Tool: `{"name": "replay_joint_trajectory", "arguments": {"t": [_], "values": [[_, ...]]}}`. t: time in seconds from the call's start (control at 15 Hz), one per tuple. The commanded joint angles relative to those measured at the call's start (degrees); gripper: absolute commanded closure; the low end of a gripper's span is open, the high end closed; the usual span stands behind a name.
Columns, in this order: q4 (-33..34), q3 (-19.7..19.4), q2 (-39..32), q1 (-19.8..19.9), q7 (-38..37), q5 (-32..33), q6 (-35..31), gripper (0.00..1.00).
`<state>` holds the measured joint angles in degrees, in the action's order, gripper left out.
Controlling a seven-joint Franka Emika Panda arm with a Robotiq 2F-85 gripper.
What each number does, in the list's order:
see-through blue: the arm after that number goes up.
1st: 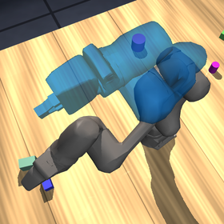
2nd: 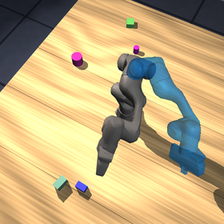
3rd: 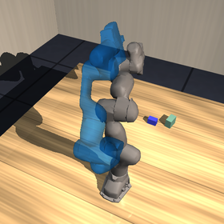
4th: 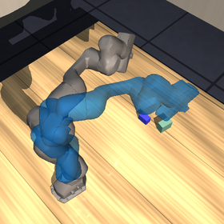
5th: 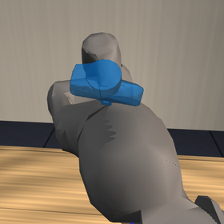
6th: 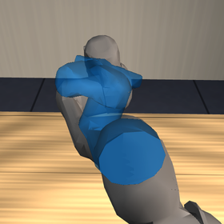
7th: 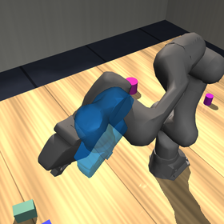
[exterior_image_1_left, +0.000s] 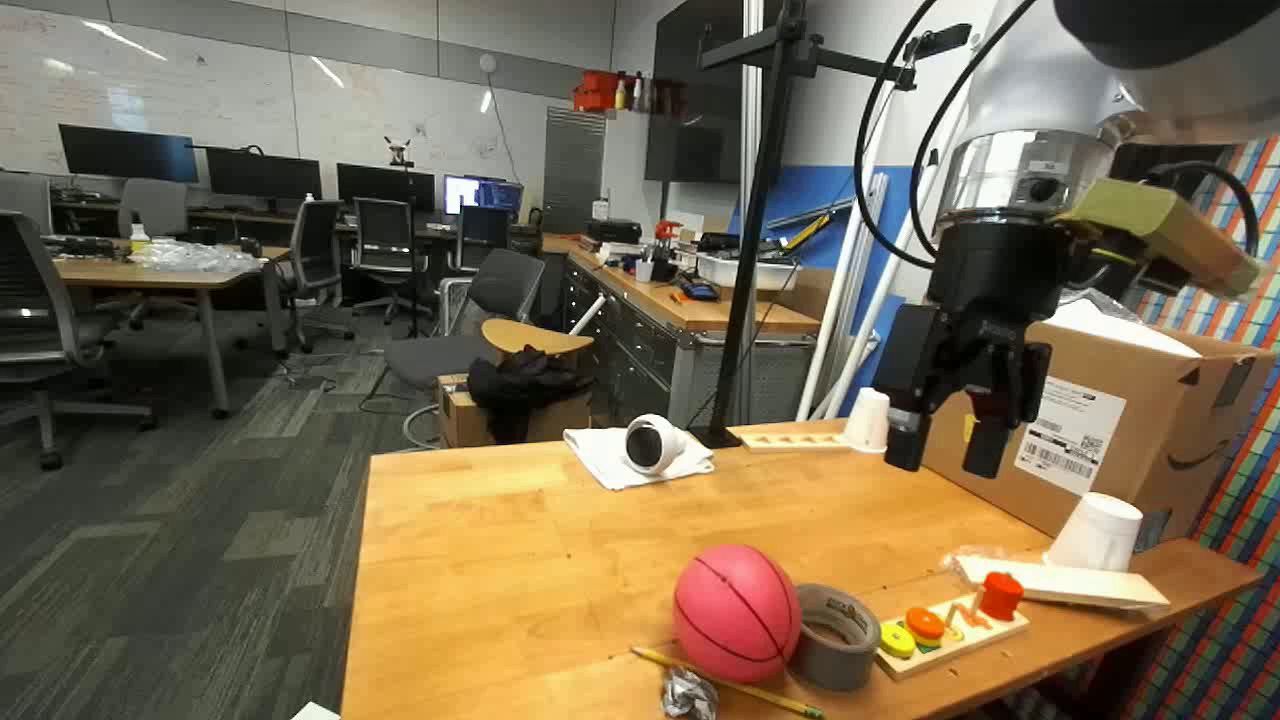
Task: Move the ball to the right
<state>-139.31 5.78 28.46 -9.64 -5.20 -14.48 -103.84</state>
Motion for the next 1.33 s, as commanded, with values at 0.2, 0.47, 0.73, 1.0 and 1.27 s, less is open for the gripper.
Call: {"name": "replay_joint_trajectory", "arguments": {"t": [0.2,0.47,0.73,1.0,1.27], "values": [[0.9,0.6,0.2,0.7,0.3,-0.3,0.2,0.00],[1.0,0.6,0.3,0.7,0.3,-0.3,0.2,0.00],[0.6,2.5,0.3,-0.1,-1.4,-0.1,-0.4,0.00],[0.6,7.5,-0.1,-2.1,-2.5,0.9,-2.7,0.00],[1.1,12.2,-2.4,-5.3,-1.9,0.6,-9.3,0.00]]}}
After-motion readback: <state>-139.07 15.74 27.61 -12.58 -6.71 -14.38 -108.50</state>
